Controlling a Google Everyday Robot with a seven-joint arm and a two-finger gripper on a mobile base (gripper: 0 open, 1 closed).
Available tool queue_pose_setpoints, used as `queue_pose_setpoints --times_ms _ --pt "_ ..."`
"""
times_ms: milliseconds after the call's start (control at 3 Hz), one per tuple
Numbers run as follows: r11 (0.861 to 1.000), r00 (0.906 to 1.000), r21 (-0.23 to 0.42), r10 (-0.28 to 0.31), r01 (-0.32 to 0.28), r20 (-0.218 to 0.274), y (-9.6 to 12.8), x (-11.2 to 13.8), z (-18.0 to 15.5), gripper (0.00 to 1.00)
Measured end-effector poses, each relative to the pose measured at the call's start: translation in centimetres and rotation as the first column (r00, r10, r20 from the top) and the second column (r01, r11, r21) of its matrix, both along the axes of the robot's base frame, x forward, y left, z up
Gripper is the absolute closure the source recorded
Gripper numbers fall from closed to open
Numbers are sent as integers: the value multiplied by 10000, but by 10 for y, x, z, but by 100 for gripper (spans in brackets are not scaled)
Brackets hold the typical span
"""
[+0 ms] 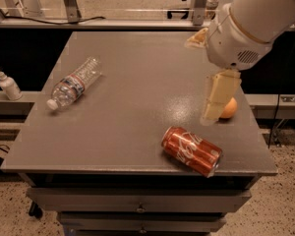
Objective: Pick water bottle
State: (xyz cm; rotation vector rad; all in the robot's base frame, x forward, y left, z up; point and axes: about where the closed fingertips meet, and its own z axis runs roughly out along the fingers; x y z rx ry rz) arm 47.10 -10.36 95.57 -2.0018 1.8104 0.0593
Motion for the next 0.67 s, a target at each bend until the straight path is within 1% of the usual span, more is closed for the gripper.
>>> queue_pose_setpoints --times_ms 333,667 --pt "9885 9888 326 1466 -1475 284 58 6 -9 0" --pt "9885 9888 325 1467 -1476 285 58 6 -8 0"
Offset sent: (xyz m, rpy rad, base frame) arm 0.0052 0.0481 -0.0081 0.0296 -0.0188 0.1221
